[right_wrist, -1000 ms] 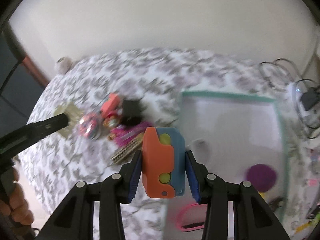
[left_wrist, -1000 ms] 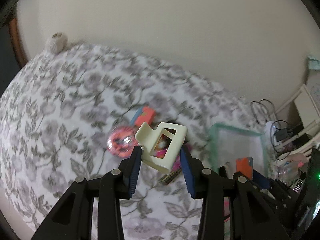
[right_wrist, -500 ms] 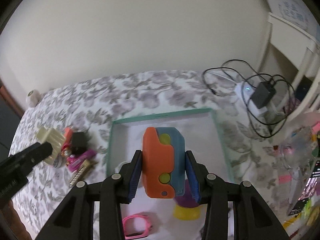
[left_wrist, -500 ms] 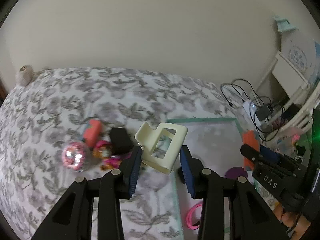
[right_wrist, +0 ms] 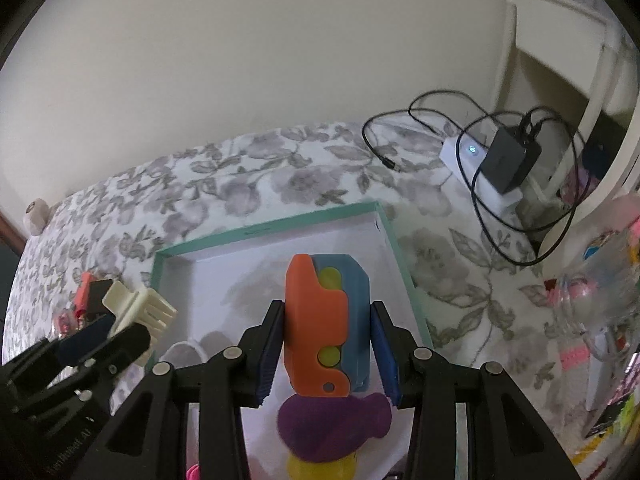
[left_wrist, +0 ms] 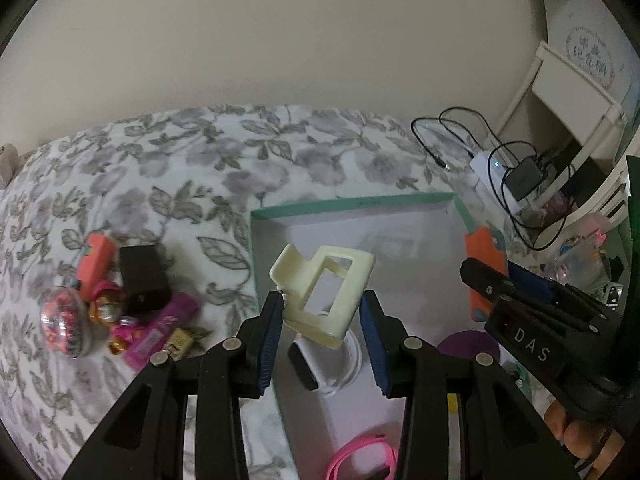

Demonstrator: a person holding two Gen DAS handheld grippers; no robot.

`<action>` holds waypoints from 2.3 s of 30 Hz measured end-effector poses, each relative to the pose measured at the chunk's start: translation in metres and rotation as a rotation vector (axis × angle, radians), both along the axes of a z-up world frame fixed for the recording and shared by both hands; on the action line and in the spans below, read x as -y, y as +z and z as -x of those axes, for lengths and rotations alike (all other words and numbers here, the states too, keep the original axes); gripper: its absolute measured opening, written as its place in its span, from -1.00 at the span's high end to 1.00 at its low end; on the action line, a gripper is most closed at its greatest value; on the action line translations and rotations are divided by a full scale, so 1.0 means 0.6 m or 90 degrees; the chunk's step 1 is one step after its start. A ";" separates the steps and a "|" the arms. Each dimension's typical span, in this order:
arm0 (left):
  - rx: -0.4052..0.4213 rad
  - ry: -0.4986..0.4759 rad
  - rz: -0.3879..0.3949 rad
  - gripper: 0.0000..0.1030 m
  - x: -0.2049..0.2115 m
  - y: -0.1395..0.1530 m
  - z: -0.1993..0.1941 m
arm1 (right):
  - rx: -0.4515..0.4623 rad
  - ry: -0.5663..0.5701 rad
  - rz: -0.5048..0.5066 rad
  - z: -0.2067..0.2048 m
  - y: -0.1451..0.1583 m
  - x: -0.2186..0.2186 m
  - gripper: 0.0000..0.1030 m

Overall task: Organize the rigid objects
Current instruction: 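Carry the clip with the left tool while the right tool carries the fidget toy, both releasing into the tray, then move both open tools back to the clear ball and black-gold bar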

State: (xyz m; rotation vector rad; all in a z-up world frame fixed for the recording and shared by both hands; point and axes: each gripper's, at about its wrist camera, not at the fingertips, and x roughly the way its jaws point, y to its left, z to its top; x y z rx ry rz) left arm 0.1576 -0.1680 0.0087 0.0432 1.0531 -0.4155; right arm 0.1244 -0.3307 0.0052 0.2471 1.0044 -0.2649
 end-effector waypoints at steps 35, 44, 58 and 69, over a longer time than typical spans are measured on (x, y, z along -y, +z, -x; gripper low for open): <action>0.008 0.002 -0.010 0.17 0.003 0.025 -0.006 | -0.016 0.016 0.020 -0.001 0.012 0.002 -0.08; -0.011 0.068 -0.040 -0.57 -0.043 0.032 -0.027 | -0.029 0.037 0.020 0.001 0.020 -0.018 -0.53; -0.037 0.145 -0.080 -0.82 -0.124 0.019 -0.057 | -0.032 0.063 0.051 -0.004 0.018 -0.039 -1.00; -0.049 0.184 -0.048 -1.00 -0.203 0.034 -0.077 | -0.021 0.081 0.051 -0.008 0.027 -0.066 -1.00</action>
